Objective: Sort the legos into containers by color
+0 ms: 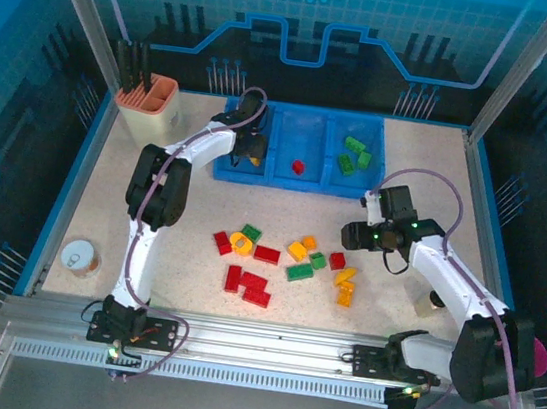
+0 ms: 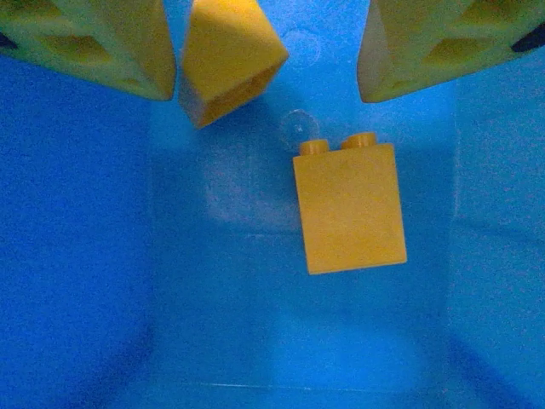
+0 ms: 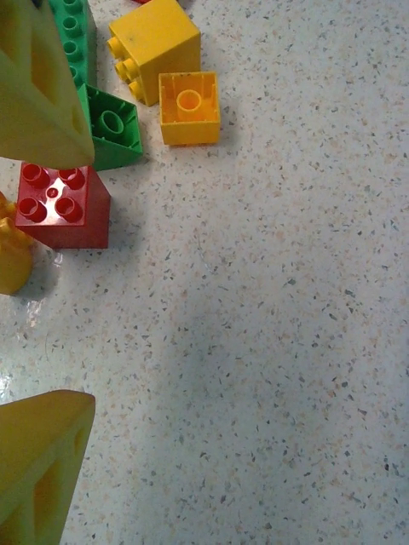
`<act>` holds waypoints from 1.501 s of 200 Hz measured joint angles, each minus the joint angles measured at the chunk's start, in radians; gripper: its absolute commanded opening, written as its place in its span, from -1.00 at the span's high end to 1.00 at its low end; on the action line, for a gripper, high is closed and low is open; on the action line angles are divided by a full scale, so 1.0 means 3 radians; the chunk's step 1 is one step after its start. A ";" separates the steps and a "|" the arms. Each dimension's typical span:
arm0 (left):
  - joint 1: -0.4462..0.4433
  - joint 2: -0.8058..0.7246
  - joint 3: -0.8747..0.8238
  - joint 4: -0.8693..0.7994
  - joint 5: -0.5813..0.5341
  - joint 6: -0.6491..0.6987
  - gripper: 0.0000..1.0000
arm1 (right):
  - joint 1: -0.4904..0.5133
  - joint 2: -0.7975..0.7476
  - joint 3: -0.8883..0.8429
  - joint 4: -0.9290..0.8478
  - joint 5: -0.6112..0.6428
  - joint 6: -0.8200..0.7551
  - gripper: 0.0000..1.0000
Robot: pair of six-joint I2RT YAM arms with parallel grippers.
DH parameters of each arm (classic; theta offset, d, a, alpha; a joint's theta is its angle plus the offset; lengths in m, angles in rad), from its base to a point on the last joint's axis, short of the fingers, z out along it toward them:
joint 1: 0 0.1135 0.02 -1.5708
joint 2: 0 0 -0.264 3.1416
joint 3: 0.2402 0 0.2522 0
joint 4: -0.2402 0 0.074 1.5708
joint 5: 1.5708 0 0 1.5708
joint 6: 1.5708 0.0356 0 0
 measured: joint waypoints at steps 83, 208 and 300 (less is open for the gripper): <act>-0.0023 -0.1094 -0.0668 -0.0131 0.0086 0.0045 -0.19 | -0.0023 -0.0078 0.0000 0.0025 -0.0033 -0.0008 -0.41; -0.0732 -0.2777 -0.2472 -0.0908 0.0239 0.0710 -0.45 | -0.0023 -0.0240 0.0005 -0.0132 -0.0081 -0.0043 -0.65; -0.1064 -0.2708 -0.2969 -0.0486 0.0354 0.0704 -0.55 | -0.0022 -0.0406 0.0010 -0.0245 -0.0083 0.0032 -0.67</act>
